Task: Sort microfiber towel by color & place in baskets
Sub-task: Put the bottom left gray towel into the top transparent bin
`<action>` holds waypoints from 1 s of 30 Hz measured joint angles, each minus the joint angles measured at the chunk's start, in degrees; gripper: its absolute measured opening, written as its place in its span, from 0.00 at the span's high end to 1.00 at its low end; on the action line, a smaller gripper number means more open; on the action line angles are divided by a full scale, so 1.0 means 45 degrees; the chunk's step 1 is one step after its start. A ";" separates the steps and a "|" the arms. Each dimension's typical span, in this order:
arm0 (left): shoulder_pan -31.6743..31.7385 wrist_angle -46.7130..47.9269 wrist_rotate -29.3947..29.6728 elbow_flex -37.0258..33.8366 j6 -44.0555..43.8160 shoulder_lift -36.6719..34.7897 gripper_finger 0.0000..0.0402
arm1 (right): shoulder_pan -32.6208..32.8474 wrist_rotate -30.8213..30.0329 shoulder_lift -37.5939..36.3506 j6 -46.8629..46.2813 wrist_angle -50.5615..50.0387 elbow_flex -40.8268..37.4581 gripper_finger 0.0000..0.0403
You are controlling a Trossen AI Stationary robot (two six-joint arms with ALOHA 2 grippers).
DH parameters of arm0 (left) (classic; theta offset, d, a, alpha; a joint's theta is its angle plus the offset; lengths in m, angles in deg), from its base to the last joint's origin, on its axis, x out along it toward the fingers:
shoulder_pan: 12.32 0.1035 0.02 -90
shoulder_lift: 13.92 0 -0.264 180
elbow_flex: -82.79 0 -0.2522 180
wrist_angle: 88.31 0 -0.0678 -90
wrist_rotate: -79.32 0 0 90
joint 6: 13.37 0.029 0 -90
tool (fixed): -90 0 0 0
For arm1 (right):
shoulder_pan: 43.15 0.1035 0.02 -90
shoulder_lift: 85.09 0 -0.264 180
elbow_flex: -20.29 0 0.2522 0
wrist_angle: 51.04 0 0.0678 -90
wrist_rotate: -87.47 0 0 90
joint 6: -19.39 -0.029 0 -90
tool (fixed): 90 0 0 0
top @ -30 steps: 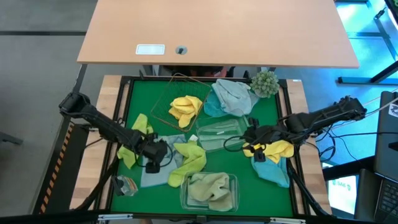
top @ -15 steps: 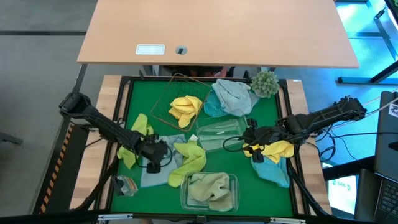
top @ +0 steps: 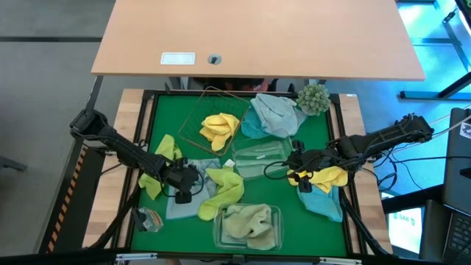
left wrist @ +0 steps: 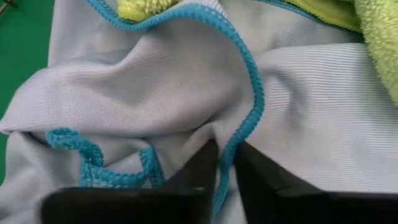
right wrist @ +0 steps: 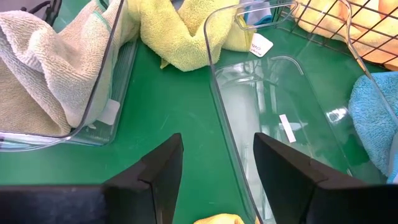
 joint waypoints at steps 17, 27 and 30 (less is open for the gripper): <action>-0.0010 0.4134 0.0456 0.5107 0.1142 -0.0029 1.00 | -0.0004 0.0000 0.0005 0.0005 -0.0009 0.0000 0.51; 0.0000 0.6061 0.2404 0.9152 0.2493 -0.0034 1.00 | -0.0003 0.0001 0.0005 0.0010 -0.0013 0.0000 0.51; 0.0000 0.6323 0.2486 1.0115 0.2535 -0.0036 1.00 | 0.0000 0.0005 0.0005 0.0010 -0.0013 0.0000 0.51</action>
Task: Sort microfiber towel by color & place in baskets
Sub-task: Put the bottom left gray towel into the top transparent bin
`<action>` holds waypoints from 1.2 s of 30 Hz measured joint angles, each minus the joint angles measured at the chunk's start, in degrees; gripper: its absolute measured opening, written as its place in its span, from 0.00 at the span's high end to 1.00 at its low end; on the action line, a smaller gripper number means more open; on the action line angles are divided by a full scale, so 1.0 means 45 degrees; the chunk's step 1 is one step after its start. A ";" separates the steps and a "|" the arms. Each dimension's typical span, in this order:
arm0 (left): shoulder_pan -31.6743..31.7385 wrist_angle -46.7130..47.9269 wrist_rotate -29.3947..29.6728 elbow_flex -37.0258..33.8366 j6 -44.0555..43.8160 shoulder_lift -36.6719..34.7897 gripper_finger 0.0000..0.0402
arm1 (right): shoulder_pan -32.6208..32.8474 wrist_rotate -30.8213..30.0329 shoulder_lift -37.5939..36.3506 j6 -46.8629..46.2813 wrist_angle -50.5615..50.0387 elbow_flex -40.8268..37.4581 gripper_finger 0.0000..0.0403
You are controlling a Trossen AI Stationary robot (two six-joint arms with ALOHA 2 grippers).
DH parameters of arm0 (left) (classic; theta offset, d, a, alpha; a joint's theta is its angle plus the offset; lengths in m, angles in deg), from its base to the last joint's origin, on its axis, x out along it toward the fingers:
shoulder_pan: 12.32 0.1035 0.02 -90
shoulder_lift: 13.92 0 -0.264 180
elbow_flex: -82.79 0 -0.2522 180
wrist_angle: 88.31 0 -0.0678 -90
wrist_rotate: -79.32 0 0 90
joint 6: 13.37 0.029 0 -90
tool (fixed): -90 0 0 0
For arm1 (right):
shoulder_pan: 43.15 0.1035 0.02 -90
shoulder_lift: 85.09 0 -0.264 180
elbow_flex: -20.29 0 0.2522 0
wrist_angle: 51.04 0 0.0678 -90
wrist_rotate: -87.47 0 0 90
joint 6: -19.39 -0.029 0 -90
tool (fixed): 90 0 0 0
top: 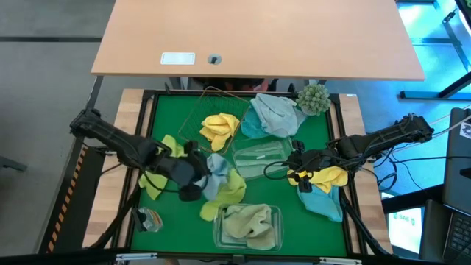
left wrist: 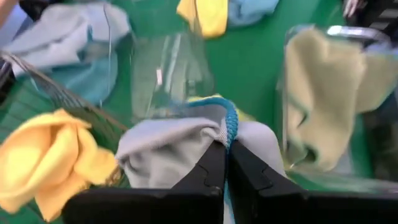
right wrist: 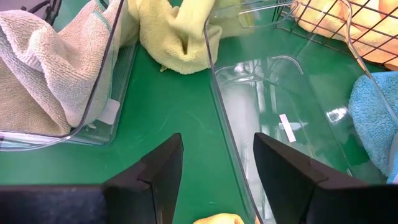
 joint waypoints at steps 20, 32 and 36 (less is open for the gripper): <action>0.1524 -0.3736 0.1957 0.2263 0.3523 0.0335 1.00 | -0.0005 0.0000 0.0000 0.0078 -0.0004 0.0000 0.51; 0.4436 -0.6353 -0.2215 0.2263 0.3980 0.2218 1.00 | -0.0005 0.0000 -0.0141 0.0087 0.0000 0.0000 0.51; 0.5089 -0.6825 -0.2827 0.2263 0.3981 0.3107 1.00 | -0.0004 0.0002 -0.0461 0.0091 -0.0007 0.0005 0.51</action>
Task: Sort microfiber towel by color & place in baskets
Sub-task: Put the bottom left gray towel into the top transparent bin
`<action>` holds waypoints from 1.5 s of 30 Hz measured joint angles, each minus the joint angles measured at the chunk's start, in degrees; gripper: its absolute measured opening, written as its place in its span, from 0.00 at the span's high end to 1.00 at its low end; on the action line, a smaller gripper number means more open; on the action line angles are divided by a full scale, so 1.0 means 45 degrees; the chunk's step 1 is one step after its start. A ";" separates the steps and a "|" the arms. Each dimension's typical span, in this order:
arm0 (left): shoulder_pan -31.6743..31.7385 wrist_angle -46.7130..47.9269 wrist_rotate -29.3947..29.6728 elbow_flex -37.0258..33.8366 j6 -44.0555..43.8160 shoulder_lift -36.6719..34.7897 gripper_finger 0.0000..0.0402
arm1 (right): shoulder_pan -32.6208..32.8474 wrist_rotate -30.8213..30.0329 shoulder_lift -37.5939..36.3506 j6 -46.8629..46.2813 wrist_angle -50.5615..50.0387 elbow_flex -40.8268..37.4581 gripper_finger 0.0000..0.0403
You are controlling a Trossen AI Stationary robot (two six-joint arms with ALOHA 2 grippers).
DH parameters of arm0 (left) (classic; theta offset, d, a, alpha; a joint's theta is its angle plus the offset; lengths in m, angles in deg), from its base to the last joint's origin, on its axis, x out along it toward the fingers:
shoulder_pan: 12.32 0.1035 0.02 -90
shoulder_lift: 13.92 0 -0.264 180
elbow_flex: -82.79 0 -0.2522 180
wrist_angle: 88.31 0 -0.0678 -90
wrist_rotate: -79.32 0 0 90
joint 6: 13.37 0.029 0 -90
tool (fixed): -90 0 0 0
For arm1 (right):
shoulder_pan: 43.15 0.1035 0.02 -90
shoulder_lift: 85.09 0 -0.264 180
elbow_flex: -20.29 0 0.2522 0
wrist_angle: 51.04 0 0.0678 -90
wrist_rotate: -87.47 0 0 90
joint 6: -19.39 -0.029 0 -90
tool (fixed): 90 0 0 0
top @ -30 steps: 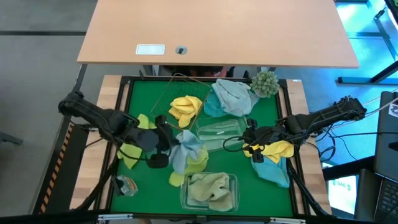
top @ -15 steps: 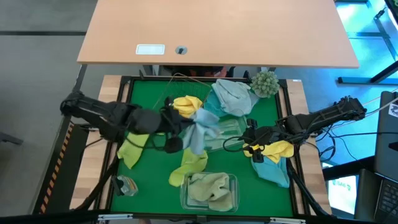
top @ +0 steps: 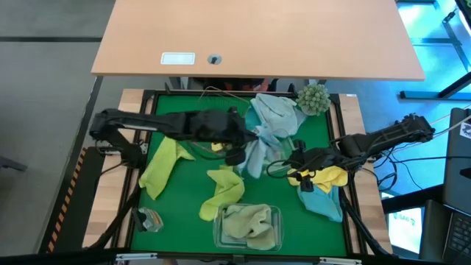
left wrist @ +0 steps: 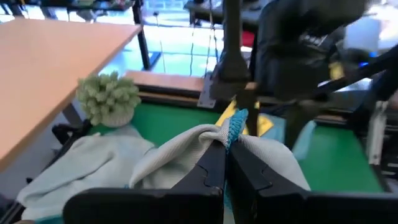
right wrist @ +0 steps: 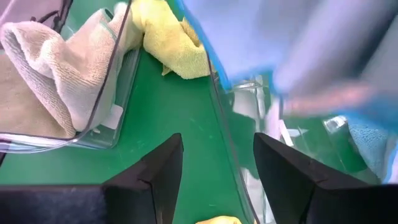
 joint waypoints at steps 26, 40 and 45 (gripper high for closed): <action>0.1570 0.0005 -0.0341 -0.0010 -0.0008 0.4870 1.00 | 0.0004 0.0002 -0.1433 0.0001 -0.0124 0.0010 0.51; 0.0621 0.0294 -0.2825 -0.0010 -0.0117 0.5085 1.00 | 0.0004 0.0002 -0.1428 0.0001 -0.0119 0.0010 0.51; 0.0096 0.0292 -0.3070 -0.0010 -0.0112 0.5085 1.00 | 0.0004 0.0002 -0.1428 0.0001 -0.0114 0.0010 0.51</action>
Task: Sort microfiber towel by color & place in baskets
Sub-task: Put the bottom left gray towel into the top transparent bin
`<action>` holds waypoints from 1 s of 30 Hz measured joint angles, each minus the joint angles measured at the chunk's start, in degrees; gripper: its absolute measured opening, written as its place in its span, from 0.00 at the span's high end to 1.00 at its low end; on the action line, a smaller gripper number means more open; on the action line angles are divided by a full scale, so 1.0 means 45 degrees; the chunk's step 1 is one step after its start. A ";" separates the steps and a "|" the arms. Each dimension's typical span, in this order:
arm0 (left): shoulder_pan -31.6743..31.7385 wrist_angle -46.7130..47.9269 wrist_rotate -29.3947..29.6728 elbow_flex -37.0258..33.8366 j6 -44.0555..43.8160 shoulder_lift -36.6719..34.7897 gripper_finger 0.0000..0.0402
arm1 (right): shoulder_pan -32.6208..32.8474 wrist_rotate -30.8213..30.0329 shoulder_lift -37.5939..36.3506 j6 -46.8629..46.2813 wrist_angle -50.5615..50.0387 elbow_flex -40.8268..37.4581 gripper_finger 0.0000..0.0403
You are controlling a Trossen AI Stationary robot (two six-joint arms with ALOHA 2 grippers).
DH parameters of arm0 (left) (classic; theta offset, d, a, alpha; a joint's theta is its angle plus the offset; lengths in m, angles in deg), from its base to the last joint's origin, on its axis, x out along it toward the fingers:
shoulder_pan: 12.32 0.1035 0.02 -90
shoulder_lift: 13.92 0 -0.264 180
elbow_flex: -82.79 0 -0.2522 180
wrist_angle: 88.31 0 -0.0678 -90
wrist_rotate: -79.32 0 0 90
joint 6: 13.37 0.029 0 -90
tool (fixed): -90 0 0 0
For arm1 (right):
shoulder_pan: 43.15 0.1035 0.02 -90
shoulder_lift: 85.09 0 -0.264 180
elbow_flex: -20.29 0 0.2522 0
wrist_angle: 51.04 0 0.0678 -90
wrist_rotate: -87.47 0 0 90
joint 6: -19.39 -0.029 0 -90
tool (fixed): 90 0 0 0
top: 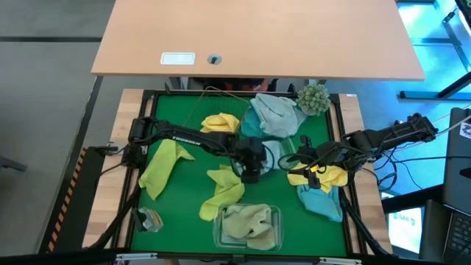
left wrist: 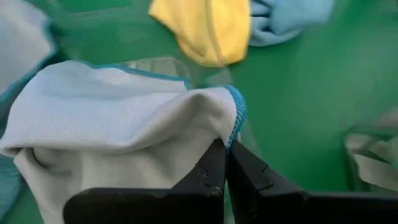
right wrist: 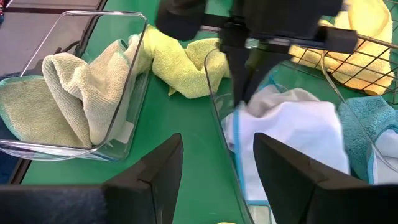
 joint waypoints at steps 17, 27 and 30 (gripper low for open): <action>-0.0012 -0.0004 0.2547 0.0000 0.0398 -0.0005 0.95 | 0.0000 0.0003 0.0000 0.0000 0.0000 0.0000 0.51; 0.0027 0.0067 0.3597 0.0016 0.0389 -0.0061 0.75 | 0.0000 0.0212 0.0000 -0.0011 0.0005 0.0000 0.51; 0.0031 0.0262 0.3456 0.0515 0.0389 -0.0087 0.70 | 0.0000 0.0805 0.0000 -0.0011 0.0005 0.0000 0.51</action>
